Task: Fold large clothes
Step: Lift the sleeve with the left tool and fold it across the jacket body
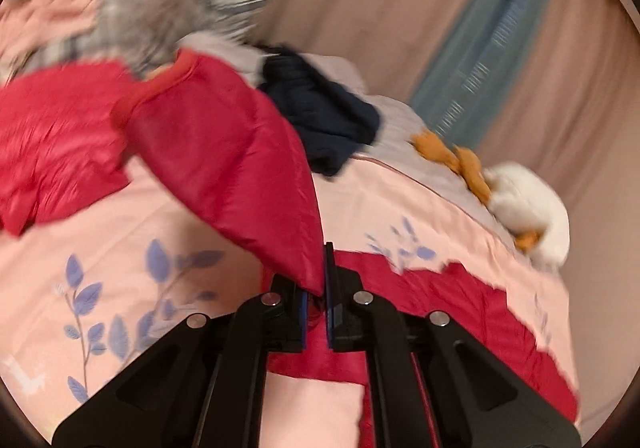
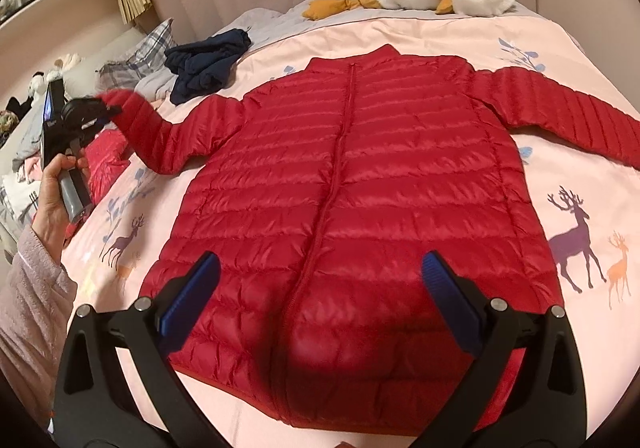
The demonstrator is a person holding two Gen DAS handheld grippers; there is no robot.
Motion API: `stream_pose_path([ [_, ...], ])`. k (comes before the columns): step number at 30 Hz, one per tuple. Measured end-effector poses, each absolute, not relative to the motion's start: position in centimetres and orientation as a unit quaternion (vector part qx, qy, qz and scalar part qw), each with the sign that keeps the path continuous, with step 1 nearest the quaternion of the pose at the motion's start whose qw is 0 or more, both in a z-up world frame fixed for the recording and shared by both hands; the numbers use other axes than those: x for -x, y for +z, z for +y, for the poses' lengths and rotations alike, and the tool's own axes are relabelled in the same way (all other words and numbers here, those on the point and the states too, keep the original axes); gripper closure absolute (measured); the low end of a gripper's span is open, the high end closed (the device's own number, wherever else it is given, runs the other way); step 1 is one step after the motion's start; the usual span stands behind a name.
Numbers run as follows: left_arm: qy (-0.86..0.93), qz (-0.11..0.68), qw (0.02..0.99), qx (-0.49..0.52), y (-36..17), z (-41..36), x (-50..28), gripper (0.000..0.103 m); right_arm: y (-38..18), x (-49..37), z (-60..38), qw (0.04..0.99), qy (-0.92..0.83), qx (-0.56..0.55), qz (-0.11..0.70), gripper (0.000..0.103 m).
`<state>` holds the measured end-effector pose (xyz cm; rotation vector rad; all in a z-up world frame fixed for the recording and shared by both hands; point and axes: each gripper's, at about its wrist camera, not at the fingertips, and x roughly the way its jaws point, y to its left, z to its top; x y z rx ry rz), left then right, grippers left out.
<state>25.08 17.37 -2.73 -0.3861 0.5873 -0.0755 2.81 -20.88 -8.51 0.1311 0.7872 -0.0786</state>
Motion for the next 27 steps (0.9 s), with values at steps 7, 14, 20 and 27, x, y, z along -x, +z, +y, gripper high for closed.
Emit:
stream_pose_path([
  [7,-0.106,0.302,0.943,0.093,-2.0,7.1,-23.6,0.097,-8.6,-1.6,-23.9,0.919,-0.047,-0.106,0.378,0.002],
  [14,-0.154,0.345,0.925,0.035,-5.4,0.0,-21.9,0.097,-9.6,-1.0,-26.6,0.910,-0.056,-0.144,0.385,0.002],
  [20,-0.181,0.391,0.903,0.003,-8.9,-4.1,-21.2,0.097,-10.7,-1.0,-28.0,0.900,-0.057,-0.168,0.397,0.002],
  [27,-0.210,0.438,0.874,0.007,-12.2,-6.3,-21.1,0.079,-10.8,-2.0,-29.0,0.895,-0.045,-0.192,0.401,0.002],
])
